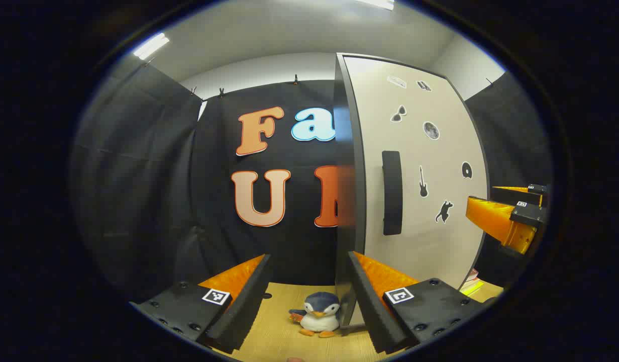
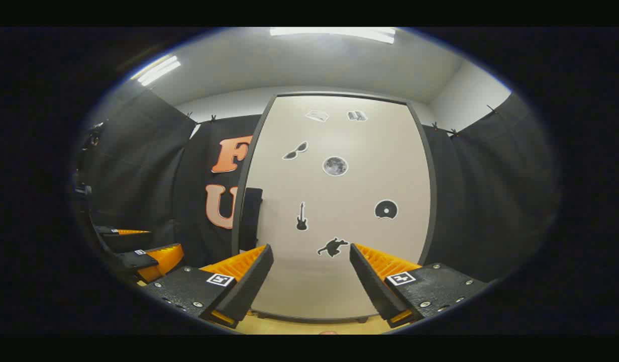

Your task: Open the cabinet door with the right hand, grasp the bottle in the cabinet with the left hand and place it on the coaster, then close the cabinet door with the right hand.

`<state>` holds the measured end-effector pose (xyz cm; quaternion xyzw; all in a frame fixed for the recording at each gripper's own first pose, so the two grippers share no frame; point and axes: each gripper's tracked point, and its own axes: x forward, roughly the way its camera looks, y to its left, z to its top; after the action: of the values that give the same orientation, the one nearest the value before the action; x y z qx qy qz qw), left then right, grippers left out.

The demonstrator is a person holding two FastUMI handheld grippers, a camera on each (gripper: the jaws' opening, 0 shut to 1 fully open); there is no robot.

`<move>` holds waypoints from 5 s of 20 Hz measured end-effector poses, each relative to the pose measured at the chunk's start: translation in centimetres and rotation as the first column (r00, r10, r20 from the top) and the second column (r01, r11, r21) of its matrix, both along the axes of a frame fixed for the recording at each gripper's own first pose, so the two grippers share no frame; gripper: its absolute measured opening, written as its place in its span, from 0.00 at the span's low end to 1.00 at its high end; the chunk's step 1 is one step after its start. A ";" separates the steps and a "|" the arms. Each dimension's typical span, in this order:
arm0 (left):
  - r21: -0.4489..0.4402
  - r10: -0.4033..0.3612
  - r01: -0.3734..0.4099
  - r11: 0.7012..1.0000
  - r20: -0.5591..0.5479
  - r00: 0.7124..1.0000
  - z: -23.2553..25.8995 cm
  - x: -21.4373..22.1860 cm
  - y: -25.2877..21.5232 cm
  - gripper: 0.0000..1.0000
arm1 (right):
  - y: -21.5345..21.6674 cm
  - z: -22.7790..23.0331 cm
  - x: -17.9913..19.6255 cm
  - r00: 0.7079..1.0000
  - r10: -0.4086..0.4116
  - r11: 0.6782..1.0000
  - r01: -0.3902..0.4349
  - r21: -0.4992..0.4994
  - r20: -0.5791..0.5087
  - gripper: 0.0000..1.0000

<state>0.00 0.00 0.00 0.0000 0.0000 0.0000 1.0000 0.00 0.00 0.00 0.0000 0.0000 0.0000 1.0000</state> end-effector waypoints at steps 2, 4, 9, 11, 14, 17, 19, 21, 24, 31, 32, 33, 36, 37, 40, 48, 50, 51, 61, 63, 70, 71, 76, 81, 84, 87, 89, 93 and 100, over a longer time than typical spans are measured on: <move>-0.010 0.012 -0.012 1.000 -0.005 1.000 0.1 0.0 0.2 0.99 | 0.1 0.0 0.1 1.000 0.008 1.000 -0.008 0.030 -0.008 0.94; 0.010 0.011 -0.011 1.000 -0.016 1.000 0.0 -0.3 0.4 0.96 | 0.3 -0.1 -0.2 1.000 0.009 0.999 -0.009 0.042 -0.009 0.95; -0.009 -0.056 0.055 0.998 -0.066 0.996 -0.8 0.0 -0.2 0.96 | 1.4 -0.4 0.1 0.999 -0.035 0.996 0.035 -0.088 -0.006 0.95; -0.026 -0.076 0.074 0.997 -0.079 0.994 -1.0 0.2 -0.2 0.96 | 2.5 -0.6 0.3 0.999 -0.040 0.993 0.040 -0.108 -0.003 0.95; -0.032 -0.088 0.086 0.996 -0.082 0.993 -1.2 0.6 0.5 0.99 | 4.2 -0.9 1.1 1.000 -0.027 0.997 0.026 -0.072 -0.008 0.95; -0.040 -0.090 0.088 0.995 -0.070 0.993 -0.8 0.8 1.7 0.96 | 5.5 -1.5 1.9 0.999 -0.017 0.999 0.016 -0.035 -0.034 0.95; -0.040 -0.089 0.086 0.995 -0.071 0.994 -0.8 1.1 2.4 0.96 | 6.0 -1.5 2.2 0.999 -0.014 1.000 0.013 -0.018 -0.039 0.95; -0.041 -0.086 0.083 0.996 -0.077 0.993 -1.1 1.4 3.2 0.96 | 6.4 -1.6 2.6 0.999 -0.017 1.000 0.017 -0.011 -0.042 0.95; -0.040 -0.085 0.082 0.996 -0.085 0.993 -1.5 1.8 3.9 0.96 | 7.1 -1.7 3.5 0.999 -0.021 1.000 0.020 -0.014 -0.046 0.95; -0.032 -0.128 0.126 0.992 -0.097 0.987 -2.3 3.1 5.6 0.96 | 8.3 -1.6 7.9 0.997 -0.062 0.996 0.066 0.062 -0.054 0.95; -0.028 -0.141 0.139 0.990 -0.092 0.986 -2.2 3.5 5.8 0.96 | 8.5 -1.5 8.7 0.996 -0.067 0.994 0.072 0.088 -0.059 0.95; -0.022 -0.156 0.154 0.988 -0.089 0.984 -2.3 3.9 5.8 0.96 | 8.8 -1.5 9.4 0.996 -0.066 0.991 0.073 0.113 -0.062 0.95; -0.018 -0.210 0.210 0.978 -0.093 0.973 -2.5 5.0 5.6 0.96 | 8.8 -1.6 11.2 0.992 -0.095 0.985 0.105 0.137 -0.080 0.92; -0.025 -0.228 0.226 0.974 -0.094 0.969 -2.6 5.1 5.5 0.99 | 8.7 -1.9 11.7 0.990 -0.107 0.984 0.118 0.131 -0.091 0.91; -0.036 -0.246 0.244 0.969 -0.080 0.966 -2.1 5.3 5.8 0.96 | 9.1 -2.6 12.4 0.986 -0.109 0.984 0.126 0.126 -0.130 0.87; -0.054 -0.227 0.224 0.973 -0.061 0.972 -1.5 5.2 6.6 0.99 | 9.7 -2.6 13.2 0.988 -0.108 0.986 0.120 0.114 -0.107 0.51; -0.054 -0.217 0.214 0.975 -0.076 0.973 -2.3 4.8 6.7 0.96 | 9.7 -2.6 13.1 0.988 -0.110 0.986 0.122 0.111 -0.108 0.36; -0.055 -0.212 0.208 0.977 -0.083 0.974 -2.4 4.5 6.7 0.96 | 9.6 -2.6 13.0 0.987 -0.114 0.986 0.127 0.112 -0.111 0.34; -0.052 -0.140 0.136 0.989 -0.077 0.987 -1.3 1.5 7.1 0.96 | 9.1 -2.1 10.9 0.992 -0.100 0.986 0.109 0.126 -0.078 0.17; -0.060 -0.135 0.131 0.990 -0.073 0.988 -0.7 1.2 6.8 0.96 | 8.8 -1.9 10.2 0.994 -0.087 0.987 0.096 0.130 -0.073 0.17; -0.080 -0.132 0.127 0.989 -0.057 0.990 0.2 -3.9 2.5 0.96 | 7.7 -1.5 8.6 0.997 -0.028 0.987 0.038 0.156 -0.065 0.14; -0.077 -0.133 0.129 0.989 -0.055 0.990 0.3 -4.2 1.9 0.96 | 7.5 -1.6 8.3 0.998 -0.024 0.987 0.034 0.159 -0.061 0.14; -0.067 -0.134 0.133 0.989 -0.024 0.991 1.9 -5.7 -0.4 0.94 | 6.6 -1.2 6.8 0.999 -0.029 0.987 0.036 0.157 -0.045 0.19; -0.090 -0.154 0.152 0.984 -0.016 0.988 2.2 -7.2 -3.0 0.94 | 5.2 -1.3 5.7 0.996 -0.064 0.983 0.073 0.166 -0.061 0.14; -0.100 -0.169 0.167 0.981 -0.011 0.986 2.4 -7.8 -4.6 0.94 | 4.7 -1.3 5.2 0.993 -0.094 0.976 0.106 0.191 -0.069 0.16; -0.098 -0.191 0.190 0.977 -0.009 0.981 2.5 -8.1 -6.2 0.94 | 3.7 -1.4 4.8 0.989 -0.124 0.978 0.135 0.160 -0.077 0.13; -0.099 -0.208 0.206 0.973 -0.008 0.978 2.5 -8.3 -7.2 0.94 | 2.9 -1.4 4.5 0.986 -0.150 0.975 0.160 0.155 -0.075 0.12; -0.094 -0.226 0.224 0.970 -0.009 0.974 2.5 -8.7 -7.9 0.94 | 1.3 -1.4 4.3 0.974 -0.211 0.965 0.220 0.141 -0.077 0.10; -0.077 -0.272 0.270 0.960 -0.022 0.962 2.1 -9.0 -10.6 0.96 | -0.7 -1.6 3.6 0.966 -0.248 0.961 0.255 0.109 -0.074 0.08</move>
<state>-9.02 -10.60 2.09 -0.0368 0.0163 -0.1369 0.9898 3.64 -0.75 -1.60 0.0590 0.0297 -0.1270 0.9897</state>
